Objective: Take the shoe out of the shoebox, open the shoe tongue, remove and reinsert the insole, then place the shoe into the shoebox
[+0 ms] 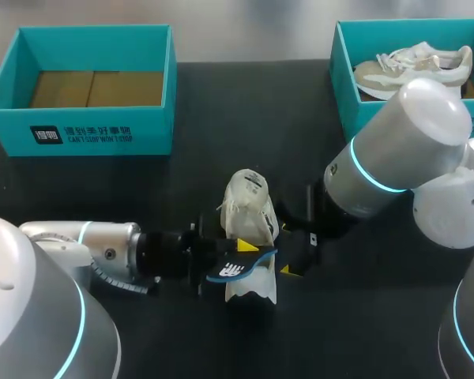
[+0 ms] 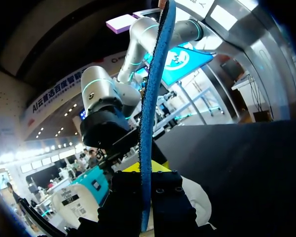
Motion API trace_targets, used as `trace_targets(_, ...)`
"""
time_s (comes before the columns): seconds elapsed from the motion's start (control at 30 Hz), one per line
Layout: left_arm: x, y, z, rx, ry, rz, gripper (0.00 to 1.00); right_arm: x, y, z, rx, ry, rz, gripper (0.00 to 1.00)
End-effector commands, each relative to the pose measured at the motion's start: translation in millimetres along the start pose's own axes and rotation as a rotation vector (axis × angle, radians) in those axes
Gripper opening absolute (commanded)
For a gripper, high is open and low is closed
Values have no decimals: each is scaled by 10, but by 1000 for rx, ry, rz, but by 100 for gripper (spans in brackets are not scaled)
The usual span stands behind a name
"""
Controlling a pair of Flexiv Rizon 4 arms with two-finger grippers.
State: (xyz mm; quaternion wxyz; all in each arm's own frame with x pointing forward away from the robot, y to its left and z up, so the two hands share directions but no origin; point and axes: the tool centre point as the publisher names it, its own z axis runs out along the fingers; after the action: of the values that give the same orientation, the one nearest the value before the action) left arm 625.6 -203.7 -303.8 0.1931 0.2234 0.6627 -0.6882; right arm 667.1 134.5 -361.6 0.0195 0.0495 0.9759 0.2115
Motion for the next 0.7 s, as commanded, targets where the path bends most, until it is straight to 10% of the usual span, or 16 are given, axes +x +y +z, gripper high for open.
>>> trace_targets(0.03, 25, 1, 4, -10, 2, 2, 0, 11, -5, 11, -2, -2, 0, 100)
trace_targets(0.7, 11, 184, -16, -87, -29, 49, 0, 11, -5, 11, -2, -2, 0, 100)
